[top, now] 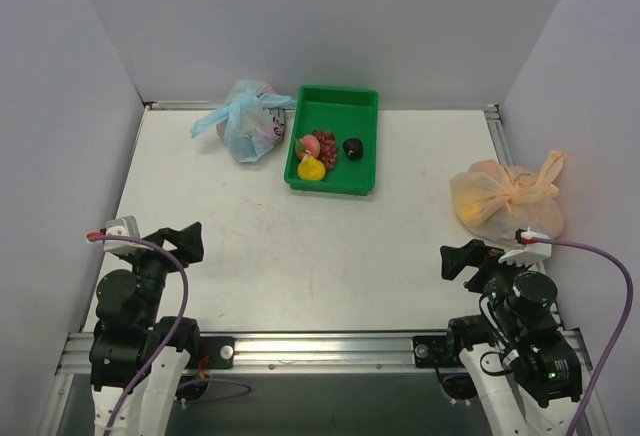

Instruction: Untie the knot of the plastic bag and take out the fruit

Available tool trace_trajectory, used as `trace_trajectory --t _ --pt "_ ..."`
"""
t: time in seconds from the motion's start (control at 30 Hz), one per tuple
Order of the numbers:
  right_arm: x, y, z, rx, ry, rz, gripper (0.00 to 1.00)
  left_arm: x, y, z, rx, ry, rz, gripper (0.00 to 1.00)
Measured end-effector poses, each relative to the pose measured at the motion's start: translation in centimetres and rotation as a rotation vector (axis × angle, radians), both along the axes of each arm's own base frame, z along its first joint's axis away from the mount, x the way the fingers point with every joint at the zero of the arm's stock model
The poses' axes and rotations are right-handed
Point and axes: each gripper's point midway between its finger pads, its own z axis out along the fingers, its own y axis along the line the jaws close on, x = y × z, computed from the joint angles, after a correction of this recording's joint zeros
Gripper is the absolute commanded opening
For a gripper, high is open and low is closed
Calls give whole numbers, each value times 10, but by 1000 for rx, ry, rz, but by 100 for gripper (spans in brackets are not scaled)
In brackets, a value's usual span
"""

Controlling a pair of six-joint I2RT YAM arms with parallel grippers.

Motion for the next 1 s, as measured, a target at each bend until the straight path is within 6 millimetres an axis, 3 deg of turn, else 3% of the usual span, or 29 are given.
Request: trace_trajectory --t 0.4,0.6,0.83,1.0 --pt "-4 -1 7 -2 -34 5 100 2 0 0 5 17 0 98" --pt "-6 3 14 21 -46 18 100 12 0 -9 4 83 7 97" --pt "1 9 8 59 17 21 100 57 -2 -39 -22 264 46 97" --pt "1 11 8 81 23 19 100 106 -8 -51 -21 389 56 97"
